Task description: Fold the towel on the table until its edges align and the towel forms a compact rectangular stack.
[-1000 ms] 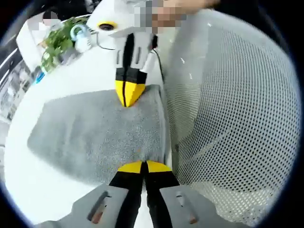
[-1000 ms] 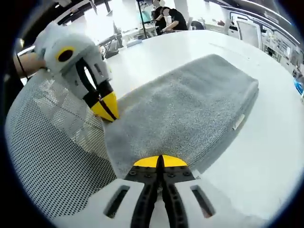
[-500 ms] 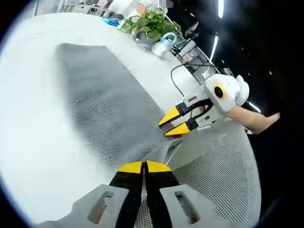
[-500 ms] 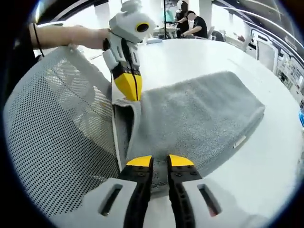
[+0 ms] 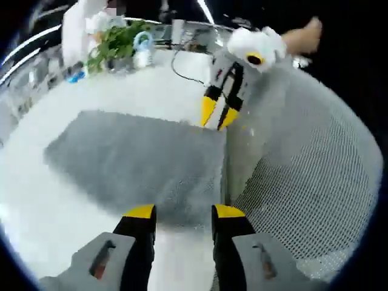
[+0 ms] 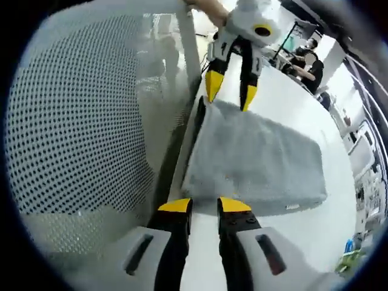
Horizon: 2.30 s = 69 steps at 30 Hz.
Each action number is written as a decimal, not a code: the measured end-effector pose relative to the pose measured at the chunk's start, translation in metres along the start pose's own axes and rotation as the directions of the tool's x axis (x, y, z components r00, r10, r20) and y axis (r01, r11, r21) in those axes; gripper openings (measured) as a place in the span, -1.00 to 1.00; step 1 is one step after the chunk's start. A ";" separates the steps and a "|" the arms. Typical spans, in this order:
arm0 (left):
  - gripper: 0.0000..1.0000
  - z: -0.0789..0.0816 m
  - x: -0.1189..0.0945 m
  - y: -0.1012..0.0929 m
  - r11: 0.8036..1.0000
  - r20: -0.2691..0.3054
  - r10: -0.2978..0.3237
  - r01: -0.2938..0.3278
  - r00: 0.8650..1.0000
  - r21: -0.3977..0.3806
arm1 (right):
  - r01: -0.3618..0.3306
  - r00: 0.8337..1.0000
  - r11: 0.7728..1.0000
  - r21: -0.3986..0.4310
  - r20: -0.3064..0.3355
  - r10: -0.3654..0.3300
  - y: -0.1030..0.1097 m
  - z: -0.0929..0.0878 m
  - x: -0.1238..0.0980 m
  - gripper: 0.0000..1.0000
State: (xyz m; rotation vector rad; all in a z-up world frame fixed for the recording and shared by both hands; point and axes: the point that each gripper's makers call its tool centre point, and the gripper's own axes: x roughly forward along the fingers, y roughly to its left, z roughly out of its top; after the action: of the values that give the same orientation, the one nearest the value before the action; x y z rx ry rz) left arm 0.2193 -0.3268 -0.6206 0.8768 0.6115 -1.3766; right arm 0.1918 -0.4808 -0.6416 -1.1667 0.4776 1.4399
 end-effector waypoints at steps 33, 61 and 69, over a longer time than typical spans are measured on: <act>-0.30 0.086 0.076 -0.034 0.998 0.076 -0.064 0.062 0.995 0.029 | 0.189 0.981 0.949 -0.251 0.084 -0.173 -0.039 0.043 0.008 -0.48; -0.88 0.074 0.079 -0.014 0.906 0.233 -0.075 0.164 0.969 -0.390 | 0.003 1.000 0.943 -0.332 -0.028 -0.014 -0.035 0.029 0.022 -0.49; -0.50 0.069 0.070 -0.022 0.956 0.236 -0.118 0.175 0.965 -0.235 | -0.056 0.998 0.971 -0.232 -0.005 0.056 -0.035 0.039 0.024 -0.91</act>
State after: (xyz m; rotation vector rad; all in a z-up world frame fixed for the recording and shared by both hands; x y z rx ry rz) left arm 0.1982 -0.4227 -0.6432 0.4719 0.6745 -1.4670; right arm 0.2128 -0.4275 -0.6342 -1.3461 0.3497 1.5768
